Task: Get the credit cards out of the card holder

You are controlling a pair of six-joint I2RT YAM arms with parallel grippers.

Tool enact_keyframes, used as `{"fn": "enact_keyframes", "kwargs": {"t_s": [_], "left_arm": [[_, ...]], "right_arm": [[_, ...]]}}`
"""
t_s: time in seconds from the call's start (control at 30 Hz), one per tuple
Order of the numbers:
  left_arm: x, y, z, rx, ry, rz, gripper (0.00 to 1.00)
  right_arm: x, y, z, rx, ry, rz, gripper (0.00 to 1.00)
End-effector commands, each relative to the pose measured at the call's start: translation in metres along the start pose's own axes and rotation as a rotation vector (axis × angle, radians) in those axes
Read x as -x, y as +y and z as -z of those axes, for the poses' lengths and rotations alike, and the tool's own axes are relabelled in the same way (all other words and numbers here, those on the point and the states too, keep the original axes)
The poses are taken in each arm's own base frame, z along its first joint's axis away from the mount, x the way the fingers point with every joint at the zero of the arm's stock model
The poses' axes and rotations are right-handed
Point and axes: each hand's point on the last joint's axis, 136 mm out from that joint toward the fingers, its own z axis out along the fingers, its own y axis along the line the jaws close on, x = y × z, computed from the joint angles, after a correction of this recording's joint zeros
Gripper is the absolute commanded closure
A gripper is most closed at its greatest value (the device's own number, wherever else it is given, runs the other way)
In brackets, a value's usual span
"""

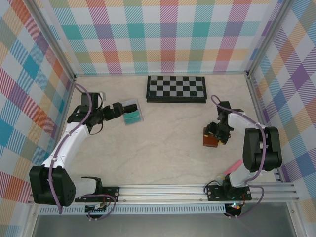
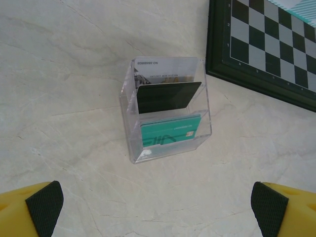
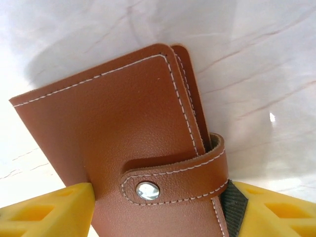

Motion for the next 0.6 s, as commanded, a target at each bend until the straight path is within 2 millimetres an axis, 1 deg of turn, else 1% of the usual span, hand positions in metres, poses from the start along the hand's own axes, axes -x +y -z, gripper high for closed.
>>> {"fn": "enact_keyframes", "kwargs": {"t_s": [0.0, 0.1, 0.23, 0.33, 0.43, 0.5, 0.53, 0.57], "left_arm": [[0.008, -0.007, 0.001, -0.039, -0.004, 0.021, 0.0], [0.006, -0.008, -0.001, -0.044, 0.012, 0.032, 0.0], [-0.003, -0.014, -0.008, -0.078, 0.042, 0.045, 0.02], [-0.017, -0.016, -0.017, -0.093, 0.085, 0.068, 0.03], [-0.033, -0.023, -0.027, -0.129, 0.143, 0.109, 0.04], [-0.045, -0.031, -0.033, -0.156, 0.183, 0.143, 0.06], [-0.052, -0.036, -0.036, -0.172, 0.207, 0.158, 0.07], [-0.059, -0.041, -0.039, -0.19, 0.228, 0.17, 0.07]], "right_arm": [[-0.009, 0.027, -0.007, 0.035, 0.025, 0.049, 0.31], [-0.022, 0.048, -0.014, 0.009, 0.034, 0.11, 0.32], [-0.052, 0.091, -0.025, 0.012, 0.072, 0.195, 0.33], [-0.079, 0.13, -0.029, 0.052, 0.096, 0.242, 0.34], [-0.101, 0.166, -0.028, 0.118, 0.12, 0.276, 0.33], [-0.109, 0.182, -0.024, 0.164, 0.136, 0.286, 0.33], [-0.111, 0.187, -0.021, 0.189, 0.143, 0.292, 0.32], [-0.112, 0.189, -0.019, 0.201, 0.144, 0.295, 0.32]]}}
